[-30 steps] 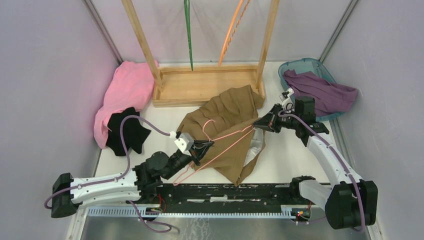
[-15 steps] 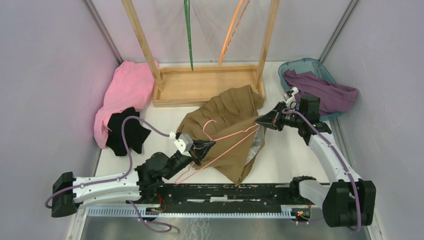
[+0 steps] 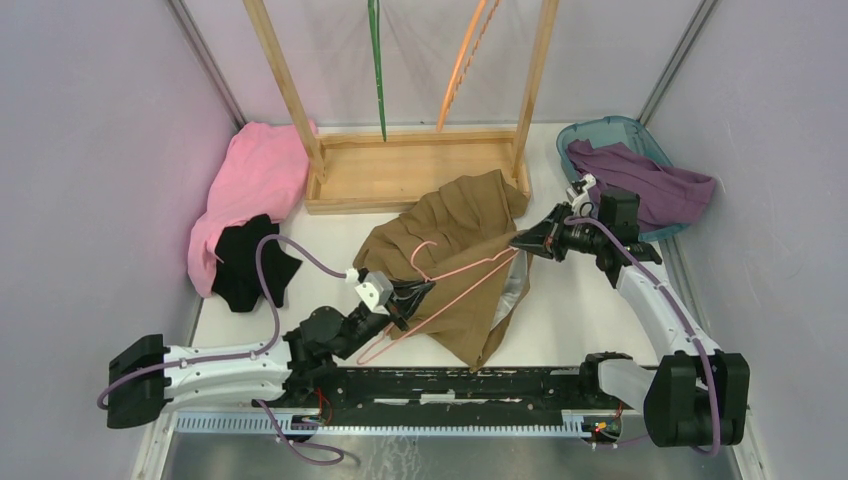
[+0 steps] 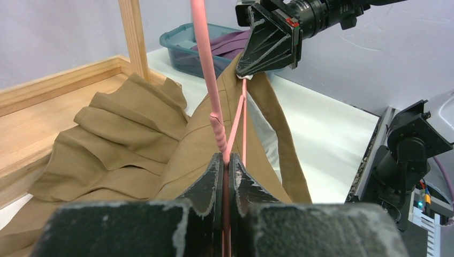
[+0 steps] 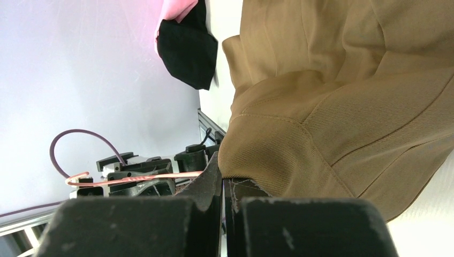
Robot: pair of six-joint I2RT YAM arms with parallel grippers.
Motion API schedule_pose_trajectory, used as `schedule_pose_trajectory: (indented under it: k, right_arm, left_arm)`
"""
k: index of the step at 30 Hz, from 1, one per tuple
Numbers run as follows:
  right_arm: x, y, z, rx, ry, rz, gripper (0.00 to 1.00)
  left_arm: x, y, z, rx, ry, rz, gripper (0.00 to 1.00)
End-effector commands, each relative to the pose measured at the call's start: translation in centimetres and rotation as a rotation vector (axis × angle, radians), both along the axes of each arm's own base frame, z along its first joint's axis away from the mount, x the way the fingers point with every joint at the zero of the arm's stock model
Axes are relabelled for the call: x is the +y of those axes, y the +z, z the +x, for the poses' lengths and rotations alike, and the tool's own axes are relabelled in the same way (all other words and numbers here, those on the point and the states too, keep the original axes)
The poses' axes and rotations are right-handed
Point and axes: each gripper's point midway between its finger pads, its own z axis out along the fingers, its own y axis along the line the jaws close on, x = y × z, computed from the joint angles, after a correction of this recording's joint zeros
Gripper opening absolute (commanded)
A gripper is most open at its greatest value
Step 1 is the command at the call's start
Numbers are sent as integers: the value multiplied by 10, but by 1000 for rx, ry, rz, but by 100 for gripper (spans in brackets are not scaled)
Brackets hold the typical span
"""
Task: Place the skirt on the hanger
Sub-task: Hang the skirt on the hanger.
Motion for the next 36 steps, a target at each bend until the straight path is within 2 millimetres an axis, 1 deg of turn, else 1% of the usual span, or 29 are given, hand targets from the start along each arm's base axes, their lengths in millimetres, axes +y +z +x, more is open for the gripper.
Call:
schedule_pose_trajectory:
  k: [1, 5, 13, 18, 23, 26, 30, 34, 36]
  right_arm:
    - [1, 16, 7, -80, 16, 32, 1]
    - [0, 18, 9, -75, 16, 61, 1]
    - [-5, 15, 9, -51, 3, 66, 1]
    - [-6, 13, 11, -40, -9, 62, 1]
    - [-8, 8, 17, -29, -23, 49, 2]
    - [-8, 12, 22, -39, -34, 60, 1]
    - [-8, 16, 27, -42, -45, 72, 1]
    - [-9, 25, 32, -53, -59, 102, 1]
    - [-10, 29, 33, -61, -63, 105, 1]
  left_arm:
    - [7, 33, 8, -82, 56, -110, 3]
    - [11, 37, 9, -106, 69, -144, 3]
    - [18, 33, 19, -145, 132, -164, 3]
    - [17, 30, 27, -155, 143, -173, 3]
    - [12, 30, 32, -152, 105, -195, 3]
    - [9, 23, 32, -141, 91, -178, 3]
    - [12, 10, 33, -125, 87, -172, 3]
    - [11, -1, 36, -115, 77, -156, 3]
    - [13, -4, 37, -108, 75, -166, 3]
